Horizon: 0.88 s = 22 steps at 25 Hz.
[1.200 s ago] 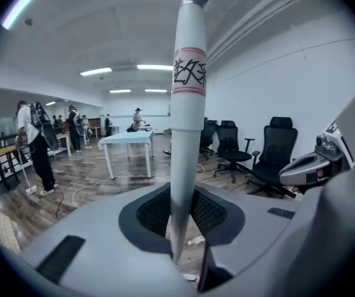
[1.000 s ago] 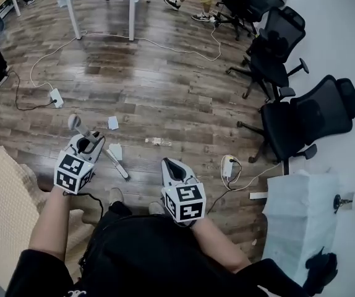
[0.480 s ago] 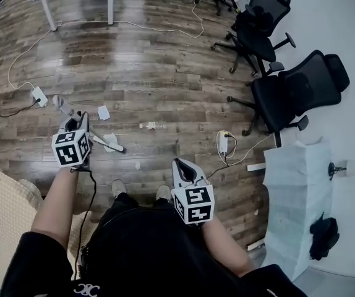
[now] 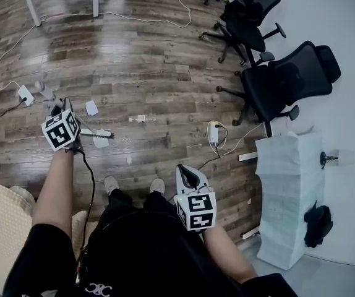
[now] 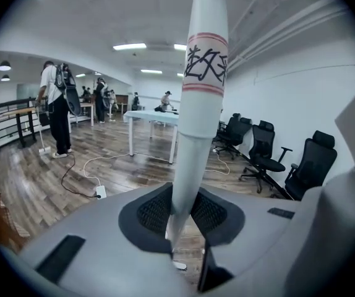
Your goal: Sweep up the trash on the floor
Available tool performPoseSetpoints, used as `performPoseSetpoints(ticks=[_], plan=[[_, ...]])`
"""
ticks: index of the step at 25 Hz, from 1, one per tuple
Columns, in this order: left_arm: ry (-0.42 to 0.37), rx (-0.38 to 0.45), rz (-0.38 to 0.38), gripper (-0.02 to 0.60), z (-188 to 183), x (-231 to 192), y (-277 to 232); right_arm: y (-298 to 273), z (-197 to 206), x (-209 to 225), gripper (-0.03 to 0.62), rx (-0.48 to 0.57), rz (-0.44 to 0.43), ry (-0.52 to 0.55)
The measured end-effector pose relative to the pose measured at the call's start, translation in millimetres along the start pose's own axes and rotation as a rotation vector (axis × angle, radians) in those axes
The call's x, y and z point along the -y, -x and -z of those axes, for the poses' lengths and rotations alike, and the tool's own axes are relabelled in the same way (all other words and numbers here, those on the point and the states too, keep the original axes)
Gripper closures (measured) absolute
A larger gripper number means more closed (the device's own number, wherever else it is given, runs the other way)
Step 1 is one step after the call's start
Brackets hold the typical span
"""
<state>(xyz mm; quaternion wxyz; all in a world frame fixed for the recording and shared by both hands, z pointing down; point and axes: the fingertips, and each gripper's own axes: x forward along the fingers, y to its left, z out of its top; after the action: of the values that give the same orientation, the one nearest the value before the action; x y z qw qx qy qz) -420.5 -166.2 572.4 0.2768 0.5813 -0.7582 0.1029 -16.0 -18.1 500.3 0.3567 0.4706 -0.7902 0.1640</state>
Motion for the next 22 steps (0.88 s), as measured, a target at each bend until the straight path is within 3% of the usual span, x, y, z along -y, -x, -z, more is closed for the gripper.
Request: performPoseSetpoints(ticks=[5, 9, 14, 19, 22], plan=[[0.076, 0.008, -0.064, 0.506, -2.8, -18.5, -10.3, 0.8, 8.8, 1.1, 0.582, -0.009, 0.006, -0.037], [0.112, -0.002, -0.056, 0.506, 9.1, -20.6, -21.0, -4.7, 20.0, 0.5, 0.582, -0.026, 0.001, -0.055], [0.116, -0.132, -0.048, 0.506, 67.8, -16.8, -27.8, -7.9, 28.0, -2.2, 0.582, -0.024, -0.014, -0.078], [0.028, -0.156, 0.008, 0.506, 92.2, 9.3, -8.7, -9.4, 37.8, 3.3, 0.582, -0.031, -0.01, -0.091], [0.027, -0.193, 0.021, 0.506, 108.1, 19.1, 6.8, -9.6, 39.8, 2.3, 0.582, -0.033, -0.018, -0.091]])
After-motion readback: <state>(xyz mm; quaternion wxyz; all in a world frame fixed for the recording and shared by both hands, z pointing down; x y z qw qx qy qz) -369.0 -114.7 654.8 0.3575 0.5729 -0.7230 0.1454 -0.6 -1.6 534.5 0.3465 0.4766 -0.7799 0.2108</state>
